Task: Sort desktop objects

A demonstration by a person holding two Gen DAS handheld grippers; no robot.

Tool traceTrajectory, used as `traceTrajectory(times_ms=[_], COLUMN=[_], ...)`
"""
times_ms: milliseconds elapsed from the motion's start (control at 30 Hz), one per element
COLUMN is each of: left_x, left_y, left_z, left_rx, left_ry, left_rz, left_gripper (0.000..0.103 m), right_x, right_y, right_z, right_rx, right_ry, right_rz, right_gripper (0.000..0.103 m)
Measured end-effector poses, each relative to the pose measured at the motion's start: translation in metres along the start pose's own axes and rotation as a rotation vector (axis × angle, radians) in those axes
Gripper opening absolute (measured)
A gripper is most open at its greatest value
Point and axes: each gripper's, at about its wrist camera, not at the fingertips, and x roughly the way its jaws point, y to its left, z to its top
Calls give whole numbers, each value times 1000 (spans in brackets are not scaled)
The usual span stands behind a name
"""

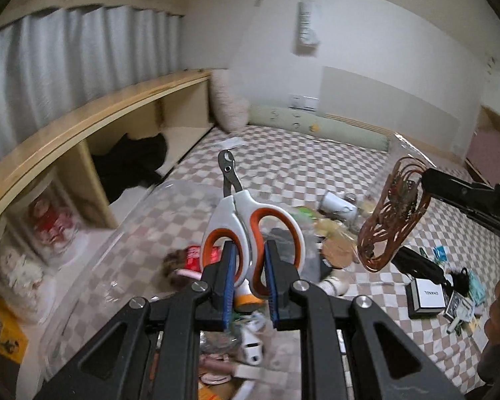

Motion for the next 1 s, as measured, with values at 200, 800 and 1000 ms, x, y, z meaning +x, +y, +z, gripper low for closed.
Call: traceTrajectory(times_ms=[200, 800, 1000], left_x=[7, 41, 56], left_y=[32, 65, 69], left_z=[-12, -13, -7], left_rx=[-20, -64, -64], left_ry=[53, 105, 116], left_rz=[41, -1, 4], left_gripper=[17, 17, 17], right_x=[32, 113, 153], right_y=[29, 46, 49], right_z=[-7, -20, -2], right_rx=[-13, -34, -41], right_ry=[39, 137, 168], right_rz=[49, 4, 2], right_gripper=[10, 10, 10])
